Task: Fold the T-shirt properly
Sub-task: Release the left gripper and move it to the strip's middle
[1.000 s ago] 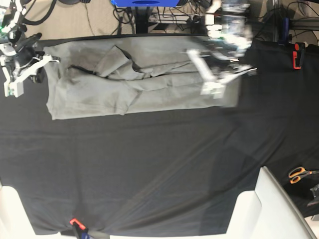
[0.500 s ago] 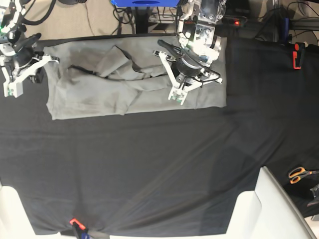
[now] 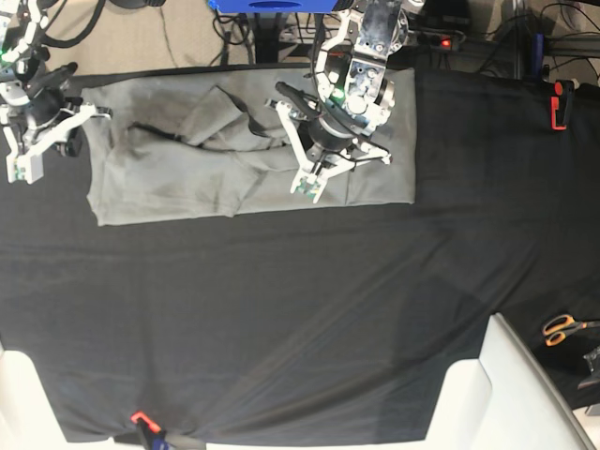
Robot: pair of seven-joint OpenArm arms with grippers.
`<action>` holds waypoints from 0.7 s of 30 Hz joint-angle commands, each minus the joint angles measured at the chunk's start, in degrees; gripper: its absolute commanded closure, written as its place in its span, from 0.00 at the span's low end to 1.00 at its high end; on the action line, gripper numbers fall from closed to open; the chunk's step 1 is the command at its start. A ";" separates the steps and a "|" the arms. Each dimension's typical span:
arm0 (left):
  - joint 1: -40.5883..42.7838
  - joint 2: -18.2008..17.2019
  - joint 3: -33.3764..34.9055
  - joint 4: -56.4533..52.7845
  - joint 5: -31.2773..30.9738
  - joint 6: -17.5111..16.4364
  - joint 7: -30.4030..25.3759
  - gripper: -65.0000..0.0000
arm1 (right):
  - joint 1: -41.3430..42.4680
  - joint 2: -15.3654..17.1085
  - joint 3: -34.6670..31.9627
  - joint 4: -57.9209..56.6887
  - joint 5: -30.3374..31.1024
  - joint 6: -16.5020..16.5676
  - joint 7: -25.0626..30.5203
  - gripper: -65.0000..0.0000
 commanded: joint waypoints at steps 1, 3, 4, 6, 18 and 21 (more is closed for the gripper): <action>-0.06 0.71 0.12 1.00 -0.25 0.16 -0.88 1.00 | -0.10 0.43 0.39 0.91 0.34 0.24 1.05 1.00; -0.59 0.80 0.12 1.00 -0.25 0.16 -0.88 1.00 | -0.10 0.43 0.39 0.91 0.34 0.24 1.05 1.00; -1.03 0.80 0.38 0.92 -0.25 0.16 -0.79 1.00 | -0.10 0.43 0.39 0.91 0.34 0.24 1.05 1.00; -1.38 0.80 0.47 0.83 -0.25 0.25 -0.62 1.00 | -0.10 0.43 0.39 0.91 0.34 0.24 1.05 1.00; -1.99 0.80 0.64 0.83 -0.25 0.25 -0.53 1.00 | 0.07 0.52 0.39 0.91 0.34 0.24 1.05 1.00; -1.99 0.80 0.64 0.83 -0.25 0.16 -0.53 1.00 | 0.16 0.52 0.30 0.91 0.34 0.24 1.05 1.00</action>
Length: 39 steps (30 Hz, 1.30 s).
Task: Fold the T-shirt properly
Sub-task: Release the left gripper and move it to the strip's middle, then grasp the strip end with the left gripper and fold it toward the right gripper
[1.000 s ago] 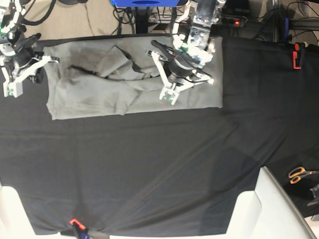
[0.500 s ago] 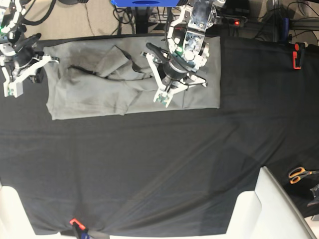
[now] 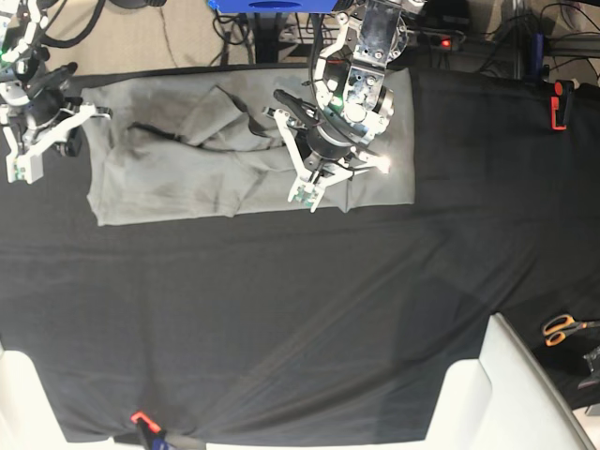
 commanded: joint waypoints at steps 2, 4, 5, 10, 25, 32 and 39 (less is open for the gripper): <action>-0.40 0.45 1.00 0.85 -0.17 0.14 -0.79 1.00 | 0.21 0.49 0.21 0.91 0.34 0.24 1.05 1.00; -0.31 0.27 2.84 0.85 -0.08 0.14 -0.79 0.98 | 0.21 0.49 0.21 0.91 0.34 0.24 1.05 1.00; -0.31 0.27 3.63 0.85 0.19 0.14 -0.79 0.86 | 0.21 0.49 0.21 0.91 0.34 0.24 1.05 1.00; -0.31 0.18 7.94 0.85 0.36 0.14 -0.53 0.50 | 0.29 0.49 0.21 1.00 0.34 0.24 1.05 1.00; -4.35 0.10 22.62 7.00 0.45 0.14 10.55 0.42 | 0.29 0.49 0.21 1.18 0.34 0.24 1.05 1.00; 1.45 -4.21 7.33 15.27 0.36 0.14 15.12 1.00 | 0.29 0.49 0.21 1.18 0.34 0.24 1.05 1.00; 2.77 -5.62 1.88 13.60 0.45 0.23 15.12 1.00 | 0.38 0.49 0.21 1.18 0.34 0.24 1.14 1.00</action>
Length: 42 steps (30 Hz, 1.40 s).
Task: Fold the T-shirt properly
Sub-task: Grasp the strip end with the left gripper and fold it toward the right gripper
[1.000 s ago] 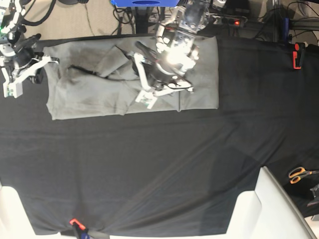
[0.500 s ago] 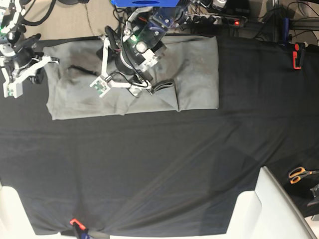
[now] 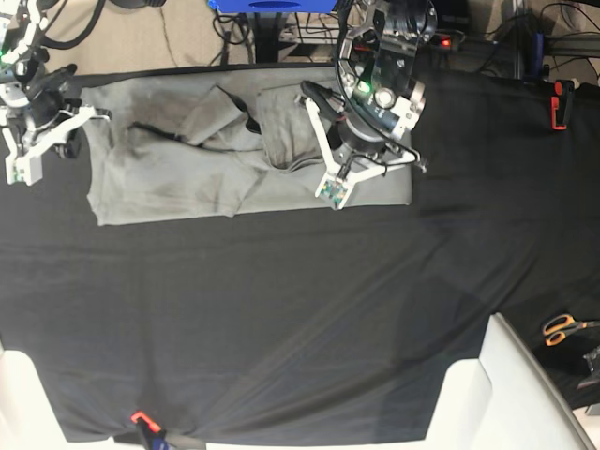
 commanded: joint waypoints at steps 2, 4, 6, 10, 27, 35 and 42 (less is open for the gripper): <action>-0.54 0.13 -0.11 -1.34 0.12 0.34 -0.11 1.00 | 0.05 0.52 0.21 1.13 0.54 0.09 1.16 1.00; -1.68 0.39 -0.03 -3.19 0.12 0.34 -0.11 1.00 | 0.05 0.52 0.30 1.13 0.54 0.09 1.16 1.00; -2.12 0.48 0.33 -5.12 0.12 0.34 -0.11 1.00 | 0.05 0.52 0.39 1.13 0.54 0.09 1.16 1.00; -3.35 0.57 0.33 -8.46 -0.23 0.34 -2.22 1.00 | 0.05 0.52 0.48 1.13 0.54 0.09 1.16 1.00; -15.30 6.81 8.33 -20.68 -0.49 0.34 -3.63 1.00 | 0.76 0.52 0.39 1.05 0.54 0.09 1.07 1.00; -8.45 6.64 13.16 -15.14 0.03 0.34 -3.54 1.00 | 0.85 0.52 0.39 1.05 0.54 0.09 1.07 1.00; -0.62 5.93 13.34 -5.83 0.12 0.34 -3.45 1.00 | 0.76 0.52 0.30 1.05 0.54 0.09 0.98 1.00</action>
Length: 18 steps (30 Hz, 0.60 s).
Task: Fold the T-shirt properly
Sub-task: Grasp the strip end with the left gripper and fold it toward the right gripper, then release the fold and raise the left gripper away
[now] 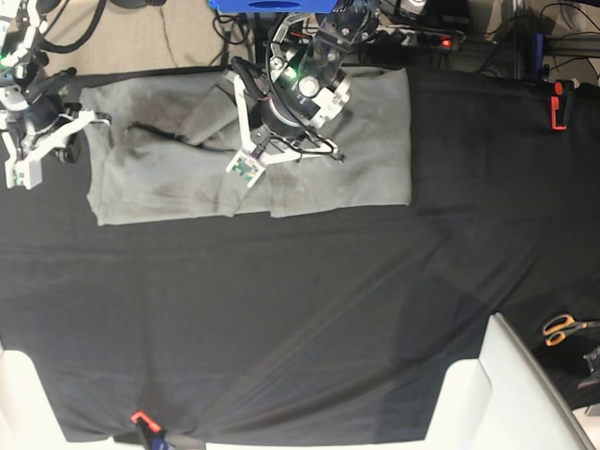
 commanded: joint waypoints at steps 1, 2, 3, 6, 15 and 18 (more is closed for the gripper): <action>0.49 0.56 0.53 0.84 -0.38 -0.04 -0.44 1.00 | -0.01 0.52 0.19 1.07 0.52 0.09 1.01 1.00; 0.58 0.56 0.62 0.84 -0.38 -0.04 -0.44 1.00 | -0.10 0.52 0.10 1.07 0.52 0.09 1.01 1.00; 0.58 0.47 0.62 0.84 -0.29 -0.04 -0.44 1.00 | -0.18 0.52 0.10 1.07 0.52 0.09 1.01 1.00; 1.02 -0.15 0.70 1.37 -0.29 -0.04 -0.52 0.91 | -0.36 0.52 0.10 1.07 0.52 0.09 1.01 1.00; 3.22 -1.47 -11.16 10.07 -1.00 -0.04 -0.79 1.00 | -4.49 -2.56 -2.97 3.71 0.78 13.98 -0.84 1.00; 2.51 -1.47 -21.45 10.07 -1.08 -0.39 -0.79 1.00 | -5.46 -2.74 -10.01 4.23 0.78 15.92 -1.46 1.00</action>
